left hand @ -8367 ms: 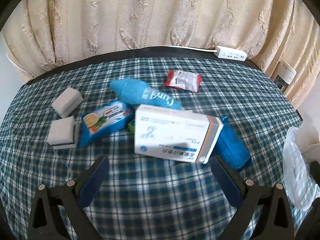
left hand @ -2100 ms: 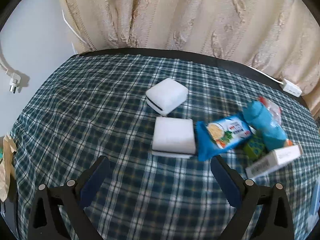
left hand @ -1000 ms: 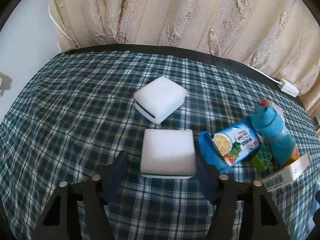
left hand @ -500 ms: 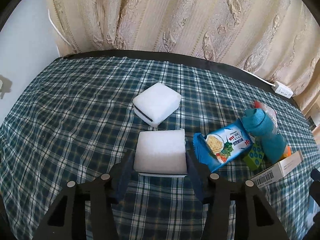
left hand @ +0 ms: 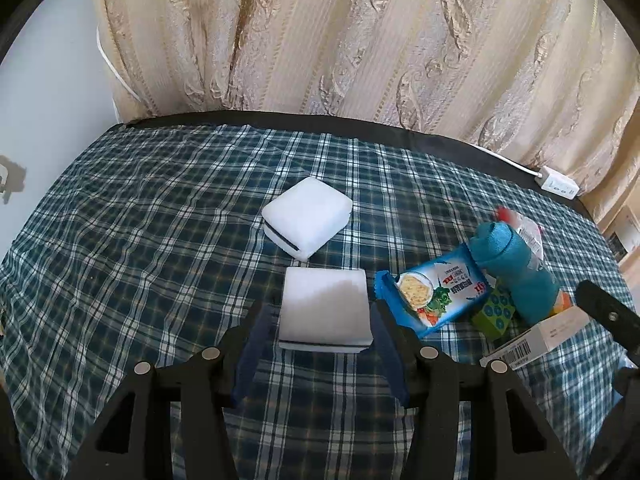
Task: Organize objects
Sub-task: 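Grasp the white medicine box with the right gripper and lift it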
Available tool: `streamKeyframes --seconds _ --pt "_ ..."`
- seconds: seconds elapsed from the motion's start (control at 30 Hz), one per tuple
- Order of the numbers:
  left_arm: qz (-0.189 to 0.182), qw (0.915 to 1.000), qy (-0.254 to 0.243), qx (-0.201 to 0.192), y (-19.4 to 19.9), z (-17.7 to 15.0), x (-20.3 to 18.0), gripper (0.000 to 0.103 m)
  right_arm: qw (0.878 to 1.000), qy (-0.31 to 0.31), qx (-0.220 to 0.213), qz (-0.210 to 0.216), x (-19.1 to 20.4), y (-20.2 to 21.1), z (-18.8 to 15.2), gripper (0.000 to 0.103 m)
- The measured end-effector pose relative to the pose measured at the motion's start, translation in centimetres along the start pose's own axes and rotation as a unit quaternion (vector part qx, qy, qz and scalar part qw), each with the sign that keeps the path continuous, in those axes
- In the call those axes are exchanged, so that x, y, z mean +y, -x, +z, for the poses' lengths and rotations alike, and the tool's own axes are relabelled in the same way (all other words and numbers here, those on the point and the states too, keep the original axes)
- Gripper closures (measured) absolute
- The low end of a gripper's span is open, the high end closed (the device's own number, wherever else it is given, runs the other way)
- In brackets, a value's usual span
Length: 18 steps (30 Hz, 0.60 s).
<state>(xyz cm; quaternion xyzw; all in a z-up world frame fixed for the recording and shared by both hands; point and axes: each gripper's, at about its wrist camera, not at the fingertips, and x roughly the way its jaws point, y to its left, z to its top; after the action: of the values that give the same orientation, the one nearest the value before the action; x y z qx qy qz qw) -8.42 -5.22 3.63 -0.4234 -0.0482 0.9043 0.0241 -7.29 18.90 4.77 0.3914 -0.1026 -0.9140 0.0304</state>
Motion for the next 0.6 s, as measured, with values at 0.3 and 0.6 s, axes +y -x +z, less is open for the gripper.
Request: streamKeyframes --seconds 0.3,0.6 --pt "0.001 1.0 -0.005 -0.004 0.2 -0.1 -0.3 0.048 1.0 0.005 0.018 0.004 -0.9 0.3 -1.6 0.003" --pt "0.001 1.0 -0.009 0.001 0.0 -0.3 -0.6 0.048 0.999 -0.005 0.037 0.011 -1.9 1.8 -3.9 0.002"
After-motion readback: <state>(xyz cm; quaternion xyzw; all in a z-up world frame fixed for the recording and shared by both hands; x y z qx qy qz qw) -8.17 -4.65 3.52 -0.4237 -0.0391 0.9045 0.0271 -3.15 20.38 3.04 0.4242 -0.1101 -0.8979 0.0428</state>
